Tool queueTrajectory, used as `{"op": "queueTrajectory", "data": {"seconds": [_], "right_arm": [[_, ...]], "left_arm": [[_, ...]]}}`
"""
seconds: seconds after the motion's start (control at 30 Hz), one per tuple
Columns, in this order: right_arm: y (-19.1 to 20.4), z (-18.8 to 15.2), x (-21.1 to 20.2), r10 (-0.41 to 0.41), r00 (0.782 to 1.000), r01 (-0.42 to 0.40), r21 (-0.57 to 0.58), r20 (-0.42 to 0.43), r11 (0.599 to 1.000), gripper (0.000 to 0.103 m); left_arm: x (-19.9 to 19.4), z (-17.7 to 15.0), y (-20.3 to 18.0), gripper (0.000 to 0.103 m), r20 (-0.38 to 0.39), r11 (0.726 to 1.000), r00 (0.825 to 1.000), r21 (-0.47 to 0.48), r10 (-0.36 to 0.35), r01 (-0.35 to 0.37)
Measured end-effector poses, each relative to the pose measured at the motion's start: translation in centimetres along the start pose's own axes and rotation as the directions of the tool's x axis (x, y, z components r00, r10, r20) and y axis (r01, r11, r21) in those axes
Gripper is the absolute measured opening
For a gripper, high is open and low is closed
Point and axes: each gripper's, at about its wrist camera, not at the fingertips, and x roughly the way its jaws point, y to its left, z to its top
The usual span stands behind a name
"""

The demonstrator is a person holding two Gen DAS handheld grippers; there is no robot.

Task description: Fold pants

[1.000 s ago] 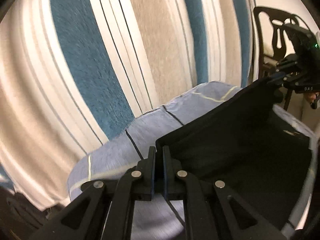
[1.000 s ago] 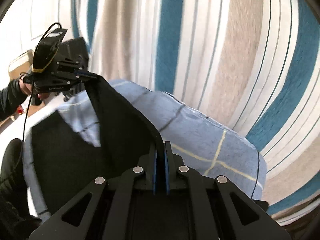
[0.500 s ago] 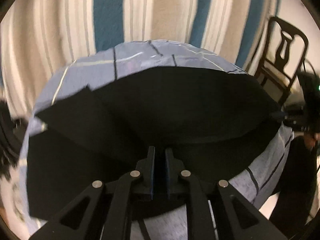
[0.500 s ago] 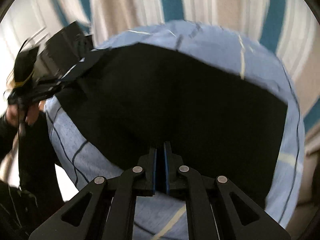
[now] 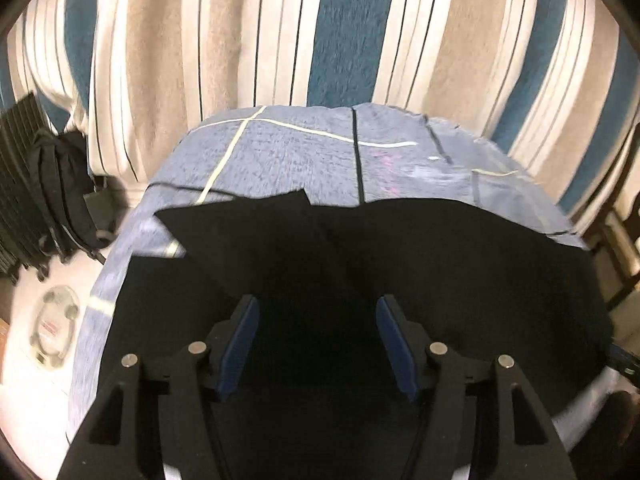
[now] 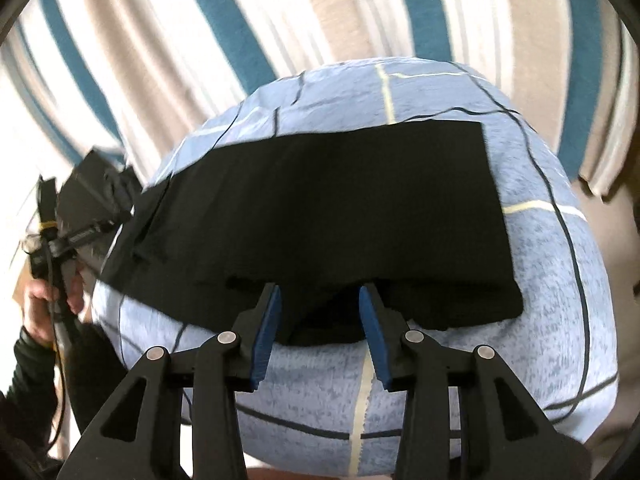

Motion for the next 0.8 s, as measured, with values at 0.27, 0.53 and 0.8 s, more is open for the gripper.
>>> {"op": "queueTrajectory", "data": {"seconds": [0.27,0.53,0.8], "right_arm": [[-2.2,0.0,-0.6,-0.010,1.000,0.007,0.147,0.024,0.989,0.042],[-3.6,-1.1,-0.3,0.026,0.999,-0.032,0.253,0.026,0.967,0.042],[-5.1,-1.1,-0.7,0.041,0.996,-0.067,0.371,0.078,0.926,0.047]], "left_arm": [[4.5,0.6,-2.0,0.016,-0.012,0.991,0.993,0.059,0.121,-0.120],[-0.6,-1.5,2.7,0.006,0.098,0.985,0.988,-0.136,0.122,-0.108],[-2.7,-4.9,8.8,0.007,0.085,0.930,0.995,-0.366,0.057,-0.022]]}}
